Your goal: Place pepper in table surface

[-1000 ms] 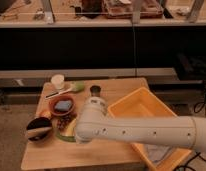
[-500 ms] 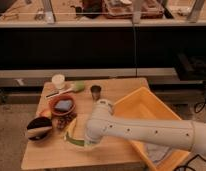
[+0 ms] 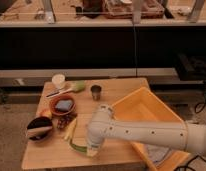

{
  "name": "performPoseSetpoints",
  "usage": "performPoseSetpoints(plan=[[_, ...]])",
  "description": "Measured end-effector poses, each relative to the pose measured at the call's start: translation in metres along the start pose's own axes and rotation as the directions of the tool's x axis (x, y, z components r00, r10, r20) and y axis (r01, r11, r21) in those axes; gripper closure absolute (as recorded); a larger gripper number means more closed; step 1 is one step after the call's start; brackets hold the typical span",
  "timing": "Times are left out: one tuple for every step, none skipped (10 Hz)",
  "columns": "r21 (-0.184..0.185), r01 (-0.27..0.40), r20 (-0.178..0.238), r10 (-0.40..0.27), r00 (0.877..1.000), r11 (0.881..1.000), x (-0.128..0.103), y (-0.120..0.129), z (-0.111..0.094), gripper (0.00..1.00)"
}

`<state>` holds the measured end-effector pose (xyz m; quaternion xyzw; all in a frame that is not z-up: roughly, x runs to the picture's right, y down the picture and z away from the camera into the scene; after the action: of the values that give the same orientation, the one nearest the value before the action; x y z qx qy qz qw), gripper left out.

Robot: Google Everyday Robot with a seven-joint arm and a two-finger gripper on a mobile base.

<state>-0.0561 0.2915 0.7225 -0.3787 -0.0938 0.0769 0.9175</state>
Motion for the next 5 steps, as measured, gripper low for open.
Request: performPoseSetpoints(plan=[[-0.003, -0.003, -0.005, 0.003, 1.0, 1.0, 0.0009, 0.0001, 0.0015, 0.4], [-0.005, -0.006, -0.008, 0.006, 1.0, 1.0, 0.0016, -0.0003, 0.0026, 0.31], [-0.008, -0.004, -0.008, 0.004, 1.0, 1.0, 0.0003, -0.0004, 0.0043, 0.22], [-0.006, -0.002, -0.006, 0.002, 1.0, 1.0, -0.0007, -0.0007, 0.0043, 0.2], [-0.006, -0.002, -0.005, 0.002, 1.0, 1.0, -0.0008, -0.0007, 0.0043, 0.2]])
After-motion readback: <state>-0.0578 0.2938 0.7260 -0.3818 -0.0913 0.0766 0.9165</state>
